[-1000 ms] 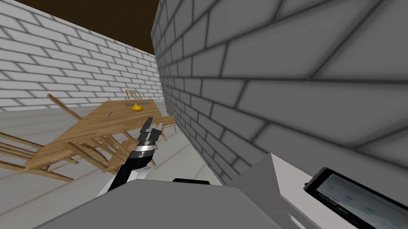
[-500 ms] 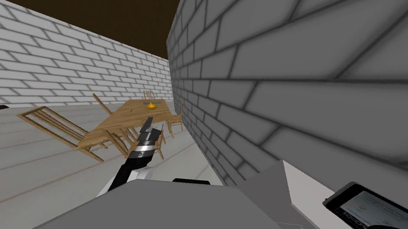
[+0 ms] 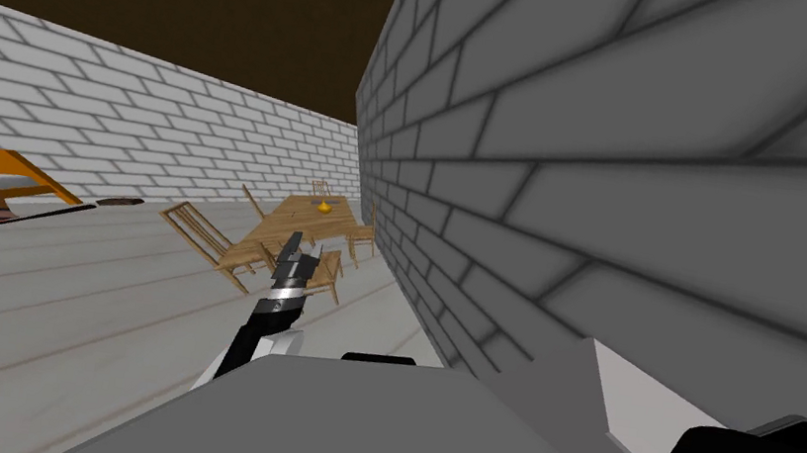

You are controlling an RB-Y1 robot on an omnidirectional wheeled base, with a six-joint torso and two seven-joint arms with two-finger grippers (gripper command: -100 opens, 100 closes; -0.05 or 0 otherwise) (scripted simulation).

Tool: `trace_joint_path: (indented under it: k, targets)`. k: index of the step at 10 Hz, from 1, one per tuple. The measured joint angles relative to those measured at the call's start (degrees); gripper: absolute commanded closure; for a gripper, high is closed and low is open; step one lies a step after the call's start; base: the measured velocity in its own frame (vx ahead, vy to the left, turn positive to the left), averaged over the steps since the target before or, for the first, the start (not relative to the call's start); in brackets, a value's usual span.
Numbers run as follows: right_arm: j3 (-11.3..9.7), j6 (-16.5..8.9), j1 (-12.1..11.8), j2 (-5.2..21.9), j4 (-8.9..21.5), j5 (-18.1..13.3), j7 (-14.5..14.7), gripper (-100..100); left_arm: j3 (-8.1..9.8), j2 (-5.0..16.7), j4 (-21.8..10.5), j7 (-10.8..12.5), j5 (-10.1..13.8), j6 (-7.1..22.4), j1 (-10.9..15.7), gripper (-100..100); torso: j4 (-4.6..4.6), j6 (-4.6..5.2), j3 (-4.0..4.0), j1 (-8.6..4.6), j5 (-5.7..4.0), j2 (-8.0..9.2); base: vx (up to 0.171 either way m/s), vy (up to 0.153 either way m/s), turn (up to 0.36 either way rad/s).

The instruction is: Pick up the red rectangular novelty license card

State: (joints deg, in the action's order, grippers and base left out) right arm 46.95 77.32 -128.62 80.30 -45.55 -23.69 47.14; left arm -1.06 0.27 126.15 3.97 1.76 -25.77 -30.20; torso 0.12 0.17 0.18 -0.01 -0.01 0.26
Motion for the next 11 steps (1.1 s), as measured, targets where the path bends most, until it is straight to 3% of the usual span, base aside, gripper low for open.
trace_joint_path:
  k: [2,3,7,8,9,10,11]
  targets:
    - [-1.4,1.1,-0.3,0.6,2.6,3.0,0.2,-100,0.01,0.0,0.0,0.0,0.0,0.0,0.0,0,0.0,0.09,-0.06,-0.1,-0.04,-0.13,-0.007,0.005,-0.029]
    - [-1.4,1.1,-0.4,0.5,2.6,3.1,0.2,100,0.01,0.0,0.0,0.0,0.0,0.0,0.0,0,-0.02,0.07,-0.1,-0.12,-0.05,-0.19,0.0,0.0,0.0]
    - [-1.4,1.1,-0.4,0.5,2.6,3.1,0.1,100,0.01,0.0,0.0,0.0,0.0,0.0,0.0,0,-0.03,0.02,-0.12,-0.14,-0.05,-0.23,0.0,0.0,0.0]
    - [-1.4,1.1,-0.4,0.5,2.6,3.1,0.2,0,0.01,0.0,0.0,0.0,0.0,0.0,0.0,0,-0.03,0.02,-0.12,-0.14,-0.05,-0.23,0.0,0.0,0.0]
    - [-1.4,1.1,-0.4,0.5,2.6,3.1,0.2,100,0.01,0.0,0.0,0.0,0.0,0.0,0.0,0,-0.03,0.03,-0.12,-0.14,-0.05,-0.23,0.074,-0.041,-0.299]
    - [-0.1,2.5,1.6,2.6,4.5,1.5,0.0,100,0.02,0.0,0.0,0.0,0.0,0.0,0.0,0,-0.01,-0.01,-0.23,-0.4,-0.31,-0.48,0.108,-0.059,-0.407]
    - [1.6,2.8,3.0,3.2,4.3,-0.2,-0.1,100,0.03,0.0,0.0,0.0,0.0,0.0,0.0,0,0.06,0.2,-0.21,-0.46,-0.7,-0.53,0.062,-0.017,-0.159]
